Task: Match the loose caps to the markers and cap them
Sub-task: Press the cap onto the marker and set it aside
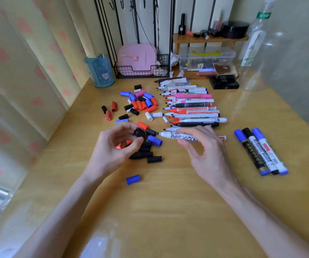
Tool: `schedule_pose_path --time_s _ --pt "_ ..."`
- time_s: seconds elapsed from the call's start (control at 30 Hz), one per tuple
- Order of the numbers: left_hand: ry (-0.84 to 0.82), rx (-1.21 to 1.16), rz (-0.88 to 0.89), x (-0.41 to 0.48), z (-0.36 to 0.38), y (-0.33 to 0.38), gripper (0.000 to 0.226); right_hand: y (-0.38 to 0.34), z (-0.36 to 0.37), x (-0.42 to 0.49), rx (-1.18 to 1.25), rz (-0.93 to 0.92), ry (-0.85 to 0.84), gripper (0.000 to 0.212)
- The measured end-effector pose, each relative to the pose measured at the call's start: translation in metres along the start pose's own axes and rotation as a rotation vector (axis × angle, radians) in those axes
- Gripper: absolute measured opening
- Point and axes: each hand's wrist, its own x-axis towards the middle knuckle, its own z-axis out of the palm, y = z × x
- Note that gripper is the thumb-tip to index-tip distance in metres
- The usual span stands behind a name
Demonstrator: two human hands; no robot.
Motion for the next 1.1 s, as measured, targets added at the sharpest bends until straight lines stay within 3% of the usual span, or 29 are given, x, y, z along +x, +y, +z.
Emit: schedule_pose_path --time_s 0.13,0.43,0.6,0.8,1.0,1.1 --pt "-0.014 -0.223 -0.077 -0.002 0.002 0.002 0.017 -0.001 0.002 0.000 0.013 -0.030 -0.007 0.019" --pt "-0.089 -0.272 -0.095 -0.005 0.010 0.004 0.022 -0.004 0.003 -0.001 0.029 -0.061 -0.014 0.019" --pt "-0.059 0.197 0.151 -0.004 0.011 -0.009 0.023 -0.004 0.004 -0.003 -0.001 -0.083 -0.043 0.020" --pt "-0.095 0.566 0.352 0.000 0.013 -0.022 0.029 0.000 0.006 -0.005 -0.017 -0.096 -0.085 0.021" --pt "-0.106 0.555 0.400 0.003 0.013 -0.020 0.038 -0.002 0.006 -0.003 0.013 -0.075 -0.064 0.020" --pt "-0.154 0.535 0.426 0.004 0.012 -0.019 0.031 -0.001 0.005 -0.003 0.024 -0.061 -0.093 0.021"
